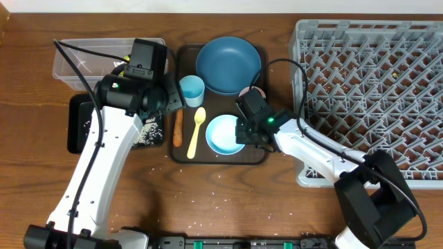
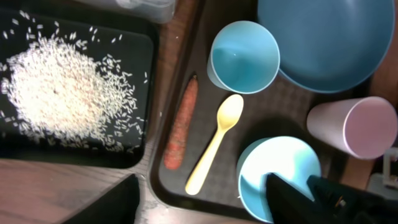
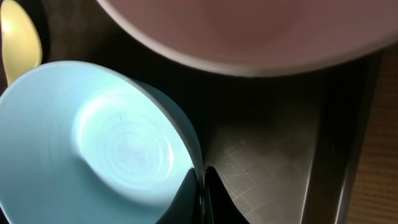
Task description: Sort waste into correct bins and load items into the dishwasher rack
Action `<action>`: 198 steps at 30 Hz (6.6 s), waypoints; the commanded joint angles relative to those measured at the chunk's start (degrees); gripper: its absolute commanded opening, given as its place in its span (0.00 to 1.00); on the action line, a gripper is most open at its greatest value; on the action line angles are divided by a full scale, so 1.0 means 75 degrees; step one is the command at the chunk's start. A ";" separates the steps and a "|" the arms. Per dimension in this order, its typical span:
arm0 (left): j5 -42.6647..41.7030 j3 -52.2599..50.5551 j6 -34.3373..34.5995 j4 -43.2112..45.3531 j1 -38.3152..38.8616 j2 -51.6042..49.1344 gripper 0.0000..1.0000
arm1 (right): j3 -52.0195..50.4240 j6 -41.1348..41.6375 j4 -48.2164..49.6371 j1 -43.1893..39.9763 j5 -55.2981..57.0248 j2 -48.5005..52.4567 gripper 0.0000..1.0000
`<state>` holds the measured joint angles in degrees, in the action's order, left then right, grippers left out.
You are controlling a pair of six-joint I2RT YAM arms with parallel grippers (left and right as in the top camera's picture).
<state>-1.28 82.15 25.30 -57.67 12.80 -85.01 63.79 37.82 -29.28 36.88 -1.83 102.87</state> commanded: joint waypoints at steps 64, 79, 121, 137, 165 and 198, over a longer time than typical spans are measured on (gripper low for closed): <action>0.0119 -0.0082 0.0213 0.0119 -0.0032 -0.0061 0.96 | 0.2524 -1.0407 0.3494 -0.2337 1.0005 0.1679 0.01; 0.0117 -0.0082 0.0213 0.0119 -0.0032 -0.0061 0.96 | 0.2521 -1.0136 0.2092 -0.1851 0.9011 0.1679 0.07; 0.0119 -0.0082 0.0213 0.0119 -0.0032 -0.0061 0.96 | 0.2524 -0.4403 -0.0676 -0.0874 0.0586 -0.0382 0.83; -0.0026 -0.0082 0.0219 0.0122 -0.0032 -0.0061 0.96 | 0.2189 -0.2189 -0.1565 -0.1169 0.1329 -0.0379 0.50; -0.1751 0.0131 -0.0073 0.3357 0.1877 -0.3124 0.84 | 0.2194 -0.3171 -0.2611 -0.3564 -0.0970 -0.2847 0.67; -0.6787 0.0137 -0.0003 0.2235 0.0125 -0.1413 0.06 | 0.2177 -0.5182 -0.2235 -0.3558 -0.4418 -0.2247 0.71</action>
<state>-35.11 82.06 27.75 -40.36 17.02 -98.13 80.23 7.35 -47.57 10.72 -19.99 84.71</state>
